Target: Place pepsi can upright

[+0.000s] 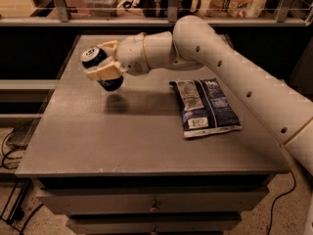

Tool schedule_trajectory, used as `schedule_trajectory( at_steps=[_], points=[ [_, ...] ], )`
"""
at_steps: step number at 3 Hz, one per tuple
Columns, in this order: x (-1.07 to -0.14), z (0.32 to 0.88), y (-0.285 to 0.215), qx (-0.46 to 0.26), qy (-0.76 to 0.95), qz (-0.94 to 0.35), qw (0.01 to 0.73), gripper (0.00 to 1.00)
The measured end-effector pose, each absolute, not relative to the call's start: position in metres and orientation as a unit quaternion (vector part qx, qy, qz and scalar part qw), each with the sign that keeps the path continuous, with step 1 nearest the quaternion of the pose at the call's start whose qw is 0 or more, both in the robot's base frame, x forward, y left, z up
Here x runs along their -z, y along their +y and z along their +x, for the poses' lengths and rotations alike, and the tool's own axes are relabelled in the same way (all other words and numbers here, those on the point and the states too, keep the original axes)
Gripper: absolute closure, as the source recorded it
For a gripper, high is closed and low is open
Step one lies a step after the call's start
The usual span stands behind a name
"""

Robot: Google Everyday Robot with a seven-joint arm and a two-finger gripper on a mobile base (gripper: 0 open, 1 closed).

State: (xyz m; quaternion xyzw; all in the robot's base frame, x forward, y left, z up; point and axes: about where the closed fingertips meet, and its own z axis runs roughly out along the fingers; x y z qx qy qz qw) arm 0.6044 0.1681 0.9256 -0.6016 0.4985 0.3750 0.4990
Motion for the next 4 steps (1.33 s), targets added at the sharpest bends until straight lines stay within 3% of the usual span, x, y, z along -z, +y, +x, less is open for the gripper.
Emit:
schedule_trajectory(
  at_steps=[1, 4],
  points=[
    [-0.919, 0.605, 0.156, -0.405, 0.506, -0.556, 0.521, 0.82],
    [-0.898, 0.604, 0.132, -0.427, 0.525, -0.508, 0.534, 0.13]
  ],
)
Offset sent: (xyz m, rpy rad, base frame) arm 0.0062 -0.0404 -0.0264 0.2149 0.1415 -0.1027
